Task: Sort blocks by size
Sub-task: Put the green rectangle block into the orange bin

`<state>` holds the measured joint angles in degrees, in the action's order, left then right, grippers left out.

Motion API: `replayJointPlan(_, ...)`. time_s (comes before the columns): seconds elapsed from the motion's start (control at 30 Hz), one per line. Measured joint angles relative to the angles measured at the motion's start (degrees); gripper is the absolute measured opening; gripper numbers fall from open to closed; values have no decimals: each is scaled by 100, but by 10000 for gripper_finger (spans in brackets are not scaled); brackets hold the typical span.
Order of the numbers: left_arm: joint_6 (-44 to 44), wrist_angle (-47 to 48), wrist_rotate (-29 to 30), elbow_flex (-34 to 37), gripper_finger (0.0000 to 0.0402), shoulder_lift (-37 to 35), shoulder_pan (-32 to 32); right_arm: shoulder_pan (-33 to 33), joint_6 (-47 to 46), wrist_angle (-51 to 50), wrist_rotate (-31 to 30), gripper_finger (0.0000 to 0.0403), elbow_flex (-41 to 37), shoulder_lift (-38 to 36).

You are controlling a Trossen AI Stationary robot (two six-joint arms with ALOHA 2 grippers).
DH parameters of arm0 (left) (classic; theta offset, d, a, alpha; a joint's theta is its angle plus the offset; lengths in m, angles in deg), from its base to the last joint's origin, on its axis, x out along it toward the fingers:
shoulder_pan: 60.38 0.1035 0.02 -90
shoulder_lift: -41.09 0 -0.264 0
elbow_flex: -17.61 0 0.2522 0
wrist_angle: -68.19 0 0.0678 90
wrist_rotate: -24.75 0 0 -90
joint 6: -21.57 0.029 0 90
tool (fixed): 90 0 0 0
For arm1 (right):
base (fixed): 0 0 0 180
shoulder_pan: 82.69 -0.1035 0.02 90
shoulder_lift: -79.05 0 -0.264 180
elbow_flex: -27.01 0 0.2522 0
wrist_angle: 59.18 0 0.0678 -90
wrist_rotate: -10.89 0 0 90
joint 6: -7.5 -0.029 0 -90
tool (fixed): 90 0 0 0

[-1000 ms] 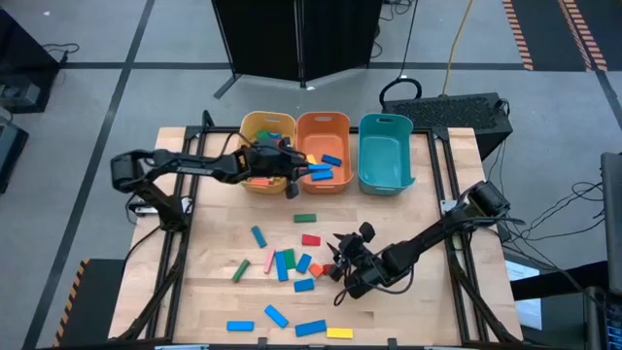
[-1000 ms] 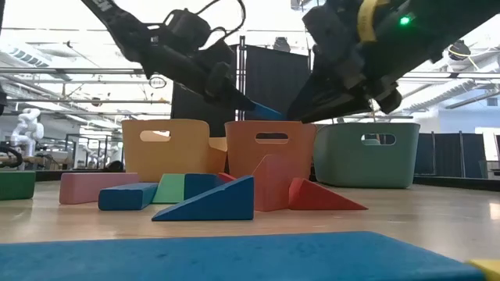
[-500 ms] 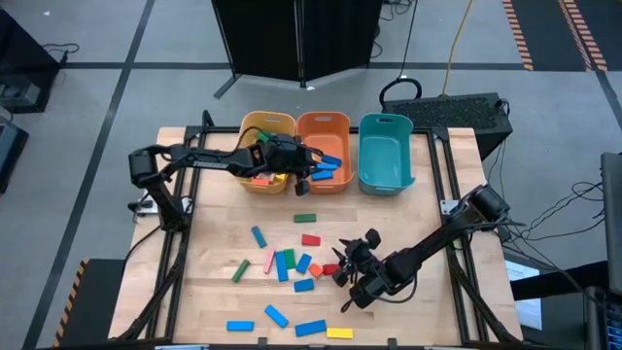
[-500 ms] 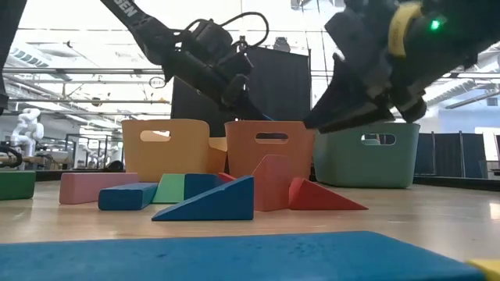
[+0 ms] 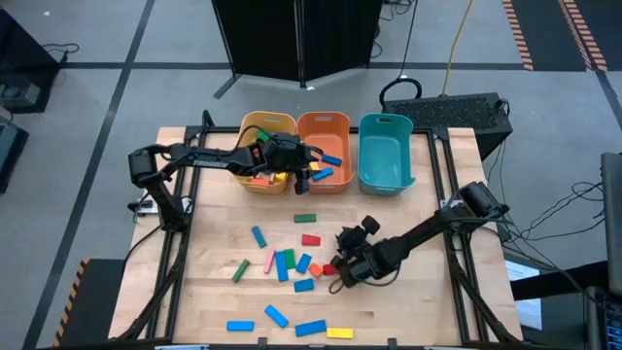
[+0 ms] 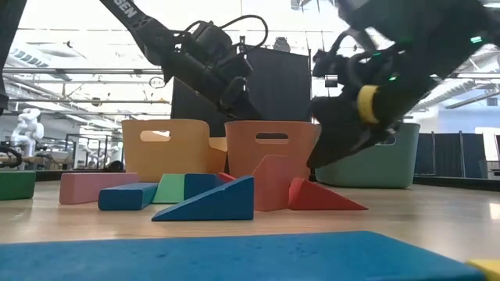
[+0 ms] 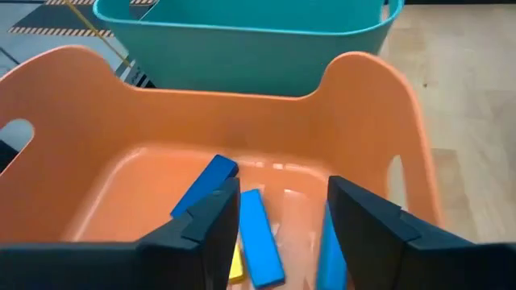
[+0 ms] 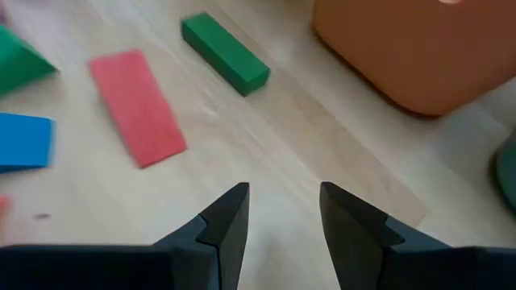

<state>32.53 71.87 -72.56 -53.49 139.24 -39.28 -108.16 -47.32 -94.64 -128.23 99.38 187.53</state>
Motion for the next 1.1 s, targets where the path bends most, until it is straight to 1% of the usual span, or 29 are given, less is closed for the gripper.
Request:
replayJointPlan(0.1,9,23,0,0,195,-2,31,247,493,88,48,139,0,-2)
replayJointPlan(0.2,151,66,-2,0,196,-9,24,534,947,265,445,139,0,-2)
replayJointPlan(0.3,192,191,0,2,196,-95,25,796,1532,688,828,139,0,-2)
replayJointPlan(0.37,199,339,0,0,196,-233,26,942,1987,993,990,139,0,-2)
replayJointPlan(0.57,467,1282,0,16,196,-786,-25,1424,3348,1679,1708,139,0,-2)
replayJointPlan(0.77,601,1421,-4,409,196,-1277,-92,1843,4076,1823,2299,142,0,-2)
replayJointPlan(0.9,596,1422,-2,695,196,-1599,-87,1954,4571,2001,2682,161,0,-2)
replayJointPlan(0.97,595,1387,-3,778,196,-1727,-90,1984,4823,2125,2853,178,0,-2)
replayJointPlan(1.1,592,1434,-4,815,196,-1886,-102,2056,5220,2300,2953,218,0,-2)
